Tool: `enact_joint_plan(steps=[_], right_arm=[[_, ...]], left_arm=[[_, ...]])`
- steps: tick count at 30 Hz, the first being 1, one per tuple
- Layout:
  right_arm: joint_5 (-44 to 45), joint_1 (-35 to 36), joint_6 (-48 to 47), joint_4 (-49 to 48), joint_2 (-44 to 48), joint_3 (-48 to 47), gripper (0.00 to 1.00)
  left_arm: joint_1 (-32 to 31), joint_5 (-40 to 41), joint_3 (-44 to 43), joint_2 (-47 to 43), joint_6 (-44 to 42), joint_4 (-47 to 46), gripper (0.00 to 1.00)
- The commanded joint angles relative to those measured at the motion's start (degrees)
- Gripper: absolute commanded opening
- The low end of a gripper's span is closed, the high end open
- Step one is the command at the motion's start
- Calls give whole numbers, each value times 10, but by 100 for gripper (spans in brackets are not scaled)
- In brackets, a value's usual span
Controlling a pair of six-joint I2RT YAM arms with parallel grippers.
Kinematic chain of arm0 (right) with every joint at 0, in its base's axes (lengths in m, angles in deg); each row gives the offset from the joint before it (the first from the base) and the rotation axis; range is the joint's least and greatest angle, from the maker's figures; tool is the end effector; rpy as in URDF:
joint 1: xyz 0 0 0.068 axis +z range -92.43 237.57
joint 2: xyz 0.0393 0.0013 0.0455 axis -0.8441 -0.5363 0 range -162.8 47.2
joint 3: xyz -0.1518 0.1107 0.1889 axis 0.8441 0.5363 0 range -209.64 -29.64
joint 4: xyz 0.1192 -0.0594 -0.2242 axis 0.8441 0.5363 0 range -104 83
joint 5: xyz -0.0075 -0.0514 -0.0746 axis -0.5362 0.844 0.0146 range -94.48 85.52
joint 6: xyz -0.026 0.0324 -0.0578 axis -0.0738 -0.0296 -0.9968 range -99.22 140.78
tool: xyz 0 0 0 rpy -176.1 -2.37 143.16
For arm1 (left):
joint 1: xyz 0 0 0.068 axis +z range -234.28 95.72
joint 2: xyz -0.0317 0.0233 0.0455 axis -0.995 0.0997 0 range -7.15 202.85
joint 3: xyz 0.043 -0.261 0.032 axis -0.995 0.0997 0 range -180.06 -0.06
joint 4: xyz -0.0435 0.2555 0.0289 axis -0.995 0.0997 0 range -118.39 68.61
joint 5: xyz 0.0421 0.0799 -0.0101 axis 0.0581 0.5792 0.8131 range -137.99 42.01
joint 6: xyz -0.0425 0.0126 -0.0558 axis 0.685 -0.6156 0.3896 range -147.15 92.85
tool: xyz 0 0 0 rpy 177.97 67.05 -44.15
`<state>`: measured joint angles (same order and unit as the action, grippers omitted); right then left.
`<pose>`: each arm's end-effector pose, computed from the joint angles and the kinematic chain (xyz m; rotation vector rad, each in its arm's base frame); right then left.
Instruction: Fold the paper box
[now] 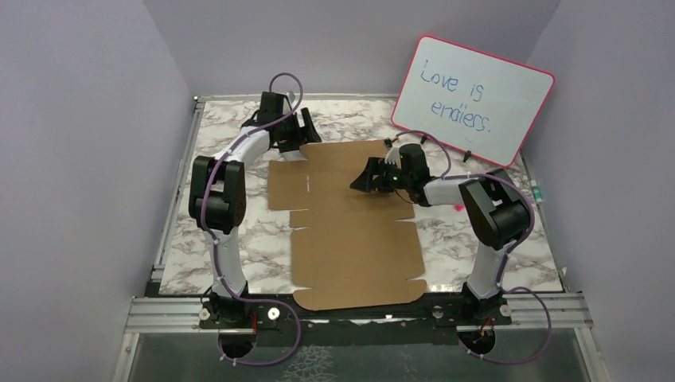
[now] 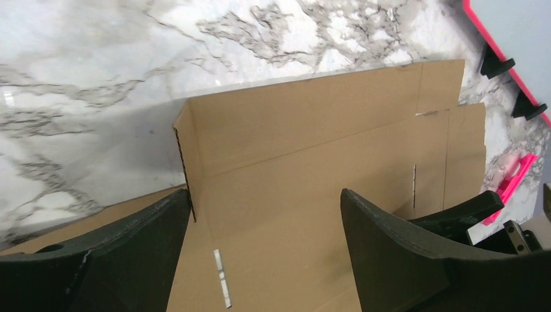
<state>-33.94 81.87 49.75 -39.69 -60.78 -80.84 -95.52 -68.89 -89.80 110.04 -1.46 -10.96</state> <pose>0.3441 0.1870 0.1223 -0.2374 2.2185 1.0773 0.4601 -0.1129 0.1923 -0.1195 2.4091 -0.7373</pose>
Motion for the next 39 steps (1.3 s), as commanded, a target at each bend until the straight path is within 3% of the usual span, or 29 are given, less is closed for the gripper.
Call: enact_joint_plan(steps=[1, 15, 18, 26, 31, 39], right_arm=[[7, 7, 7, 37, 9, 16, 87], [-3, 7, 17, 23, 22, 36, 87], [-8, 8, 18, 21, 21, 37, 87], [-17, 8, 17, 23, 16, 34, 87], [-20, 8, 17, 22, 12, 34, 87], [-30, 8, 21, 14, 3, 32, 87]], left_arm=[[37, -8, 9, -74, -1, 4, 87], [138, -79, 222, -220, -38, 3, 87], [173, -134, 272, -235, -48, 1, 85], [195, -153, 337, -227, -63, -19, 80], [196, -201, 327, -182, -64, -22, 66], [196, -203, 329, -170, -66, -25, 45]])
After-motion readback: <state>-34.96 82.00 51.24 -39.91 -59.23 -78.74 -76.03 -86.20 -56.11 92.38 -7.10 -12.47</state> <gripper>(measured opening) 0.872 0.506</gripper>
